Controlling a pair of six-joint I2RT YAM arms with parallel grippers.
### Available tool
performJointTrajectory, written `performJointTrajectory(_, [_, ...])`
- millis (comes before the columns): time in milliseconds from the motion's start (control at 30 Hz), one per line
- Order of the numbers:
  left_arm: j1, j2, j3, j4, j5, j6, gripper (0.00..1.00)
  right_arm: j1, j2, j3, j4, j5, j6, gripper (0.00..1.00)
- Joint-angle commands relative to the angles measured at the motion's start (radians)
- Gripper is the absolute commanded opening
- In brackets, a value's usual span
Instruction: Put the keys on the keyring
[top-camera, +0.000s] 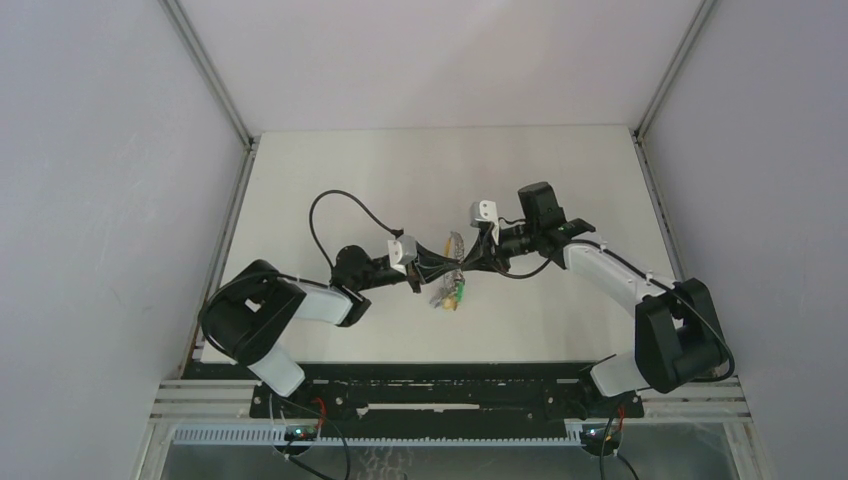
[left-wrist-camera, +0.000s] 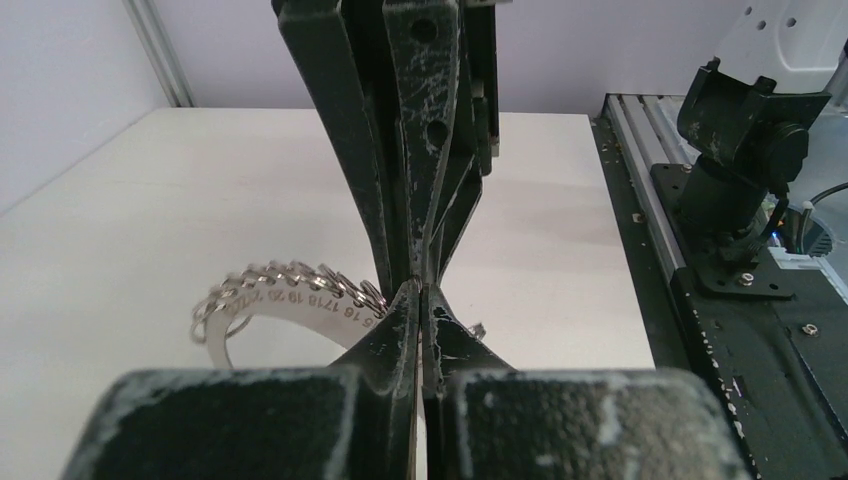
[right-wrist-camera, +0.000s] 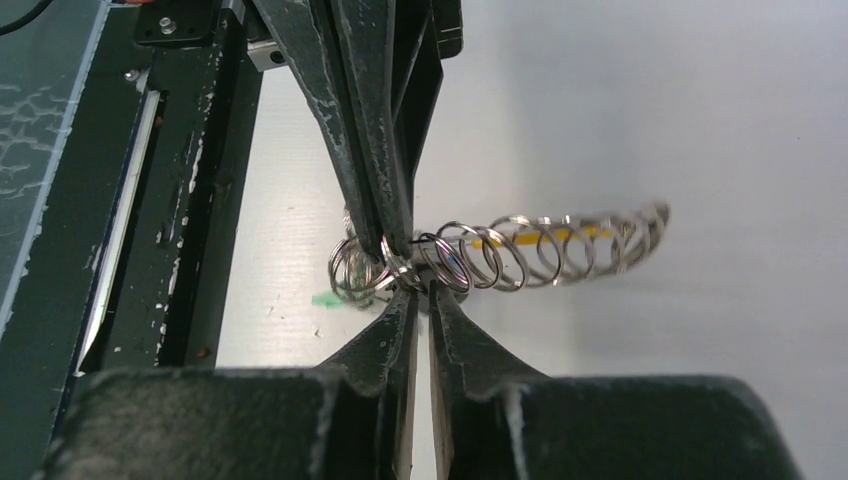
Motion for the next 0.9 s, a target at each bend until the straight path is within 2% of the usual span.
performJointTrajectory(0, [-0.007, -0.050, -0.009, 0.095, -0.005, -0.004, 0.00, 0.013, -0.028, -0.027, 0.105, 0.004, 0.026, 0.09])
performJointTrajectory(300, [-0.008, -0.046, -0.010, 0.095, -0.013, -0.004, 0.00, 0.003, -0.073, -0.046, 0.094, 0.000, -0.002, 0.13])
performJointTrajectory(567, [-0.007, -0.040, -0.006, 0.095, -0.013, -0.006, 0.00, -0.047, -0.203, -0.137, 0.147, -0.041, -0.022, 0.17])
performJointTrajectory(867, [-0.008, -0.042, -0.004, 0.096, -0.012, -0.011, 0.00, -0.040, -0.170, -0.139, 0.191, -0.088, -0.049, 0.20])
